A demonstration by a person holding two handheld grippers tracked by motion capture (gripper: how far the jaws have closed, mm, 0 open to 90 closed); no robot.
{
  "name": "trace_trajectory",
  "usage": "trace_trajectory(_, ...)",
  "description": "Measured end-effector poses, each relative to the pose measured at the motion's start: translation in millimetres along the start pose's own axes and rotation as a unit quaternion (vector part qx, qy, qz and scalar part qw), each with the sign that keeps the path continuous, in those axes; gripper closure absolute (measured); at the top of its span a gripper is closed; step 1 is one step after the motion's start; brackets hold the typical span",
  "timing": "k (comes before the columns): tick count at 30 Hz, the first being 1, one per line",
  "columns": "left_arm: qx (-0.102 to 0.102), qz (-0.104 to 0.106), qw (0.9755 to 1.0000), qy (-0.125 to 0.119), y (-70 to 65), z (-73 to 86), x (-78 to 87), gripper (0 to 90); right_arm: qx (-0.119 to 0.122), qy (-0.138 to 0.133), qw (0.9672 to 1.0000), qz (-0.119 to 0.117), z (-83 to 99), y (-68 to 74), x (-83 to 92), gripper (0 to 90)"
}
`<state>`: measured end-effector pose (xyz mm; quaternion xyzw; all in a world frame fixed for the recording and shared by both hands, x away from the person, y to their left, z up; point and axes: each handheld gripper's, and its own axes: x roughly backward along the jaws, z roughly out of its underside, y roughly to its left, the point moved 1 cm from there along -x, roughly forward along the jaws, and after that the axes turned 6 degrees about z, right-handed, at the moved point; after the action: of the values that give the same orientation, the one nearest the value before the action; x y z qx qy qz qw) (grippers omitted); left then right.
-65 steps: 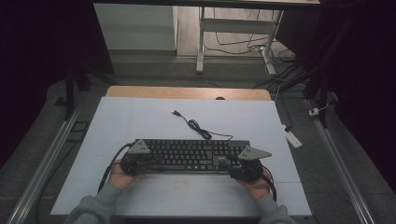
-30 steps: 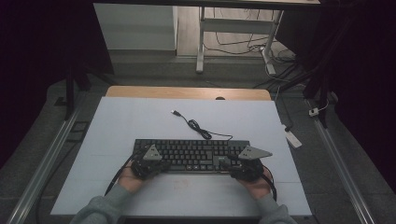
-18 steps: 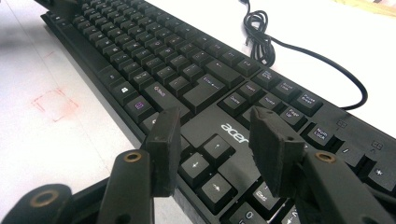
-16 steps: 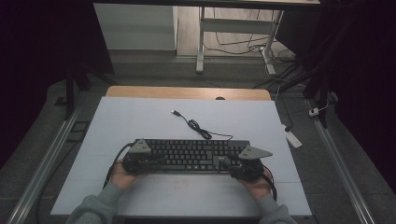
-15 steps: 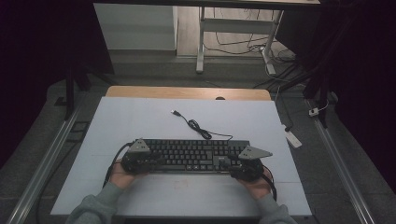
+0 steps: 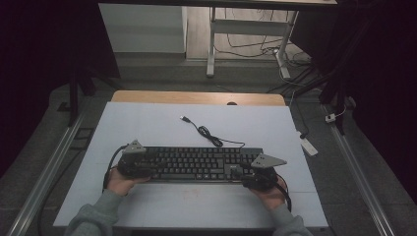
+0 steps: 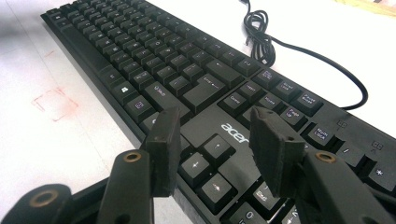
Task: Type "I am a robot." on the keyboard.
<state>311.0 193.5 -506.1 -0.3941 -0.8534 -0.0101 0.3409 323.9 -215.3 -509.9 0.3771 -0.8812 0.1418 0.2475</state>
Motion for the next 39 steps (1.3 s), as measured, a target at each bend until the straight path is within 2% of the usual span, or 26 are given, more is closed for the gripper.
trace_trajectory(8, 0.016, -0.018, 0.9997, -0.001, 7.0, 0.3, 4.2, 31.8, 0.0, 0.0, 1.0, 0.0, 0.1, 0.0, -0.4, 53.5)
trace_trajectory(17, 0.018, -0.029, 0.9994, -0.001, 12.3, 2.3, 7.4, 38.6, 0.001, 0.001, 1.0, 0.0, 0.3, -0.1, -0.7, 53.5)
trace_trajectory(20, 0.014, -0.03, 0.9994, 0.001, 13.0, 3.3, 7.6, 43.3, 0.003, 0.002, 1.0, 0.001, 0.3, 0.2, -0.9, 53.4)
trace_trajectory(27, 0.004, -0.04, 0.9991, 0.014, 14.0, 5.3, 5.9, 60.8, 0.003, 0.002, 1.0, 0.001, 0.3, 0.1, -0.9, 53.4)
trace_trajectory(35, -0.005, -0.039, 0.9987, 0.033, 14.5, 7.8, 2.3, 85.7, 0.003, 0.003, 1.0, 0.001, 0.4, 0.2, -1.1, 53.4)
trace_trajectory(39, -0.008, -0.04, 0.9984, 0.04, 14.6, 8.7, 0.3, 88.8, 0.003, 0.003, 1.0, 0.002, 0.6, -0.2, -1.1, 53.3)
